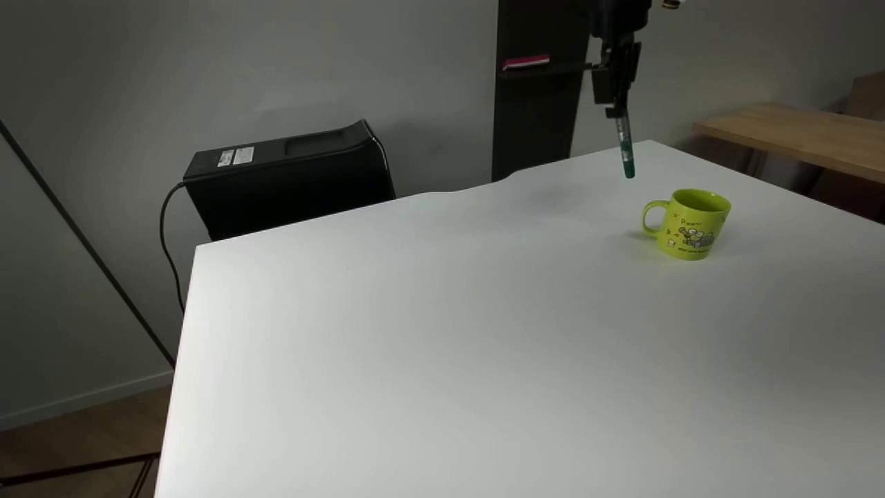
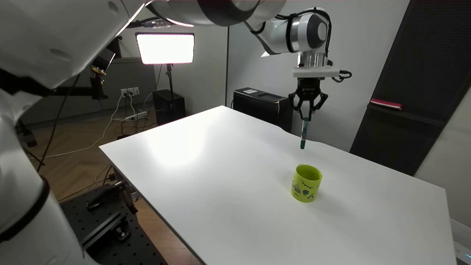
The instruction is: Get the marker from the yellow cup and place it on the table
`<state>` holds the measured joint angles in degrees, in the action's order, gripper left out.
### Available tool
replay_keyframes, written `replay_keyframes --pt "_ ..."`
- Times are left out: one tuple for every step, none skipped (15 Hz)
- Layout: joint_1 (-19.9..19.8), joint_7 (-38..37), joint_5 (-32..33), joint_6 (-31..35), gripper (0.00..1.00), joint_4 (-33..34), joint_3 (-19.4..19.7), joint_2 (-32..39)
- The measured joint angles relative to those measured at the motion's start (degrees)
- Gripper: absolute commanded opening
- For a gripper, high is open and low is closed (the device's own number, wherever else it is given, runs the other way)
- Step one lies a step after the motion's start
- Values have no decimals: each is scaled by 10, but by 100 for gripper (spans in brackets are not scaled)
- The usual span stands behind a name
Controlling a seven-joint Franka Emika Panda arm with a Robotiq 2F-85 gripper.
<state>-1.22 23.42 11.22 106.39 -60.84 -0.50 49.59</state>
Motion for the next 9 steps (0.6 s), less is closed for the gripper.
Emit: replay_keyframes --pt "-1 -1 -8 28 7 -22 -2 -8" --pt "-3 -1 -19 61 7 -49 -6 -16" --pt "-6 -1 -32 96 7 -78 -10 -23" --pt "-9 -1 -46 134 7 -108 -15 -30" --pt "-13 -2 -59 178 7 -139 -20 -37" --pt "-16 -4 -71 226 7 -169 -24 -42" --pt "-19 -7 -82 276 7 -200 -27 -49" --pt "-21 -9 -90 325 7 -231 -30 -55" --pt "-23 -9 -97 374 7 -261 -33 -61"
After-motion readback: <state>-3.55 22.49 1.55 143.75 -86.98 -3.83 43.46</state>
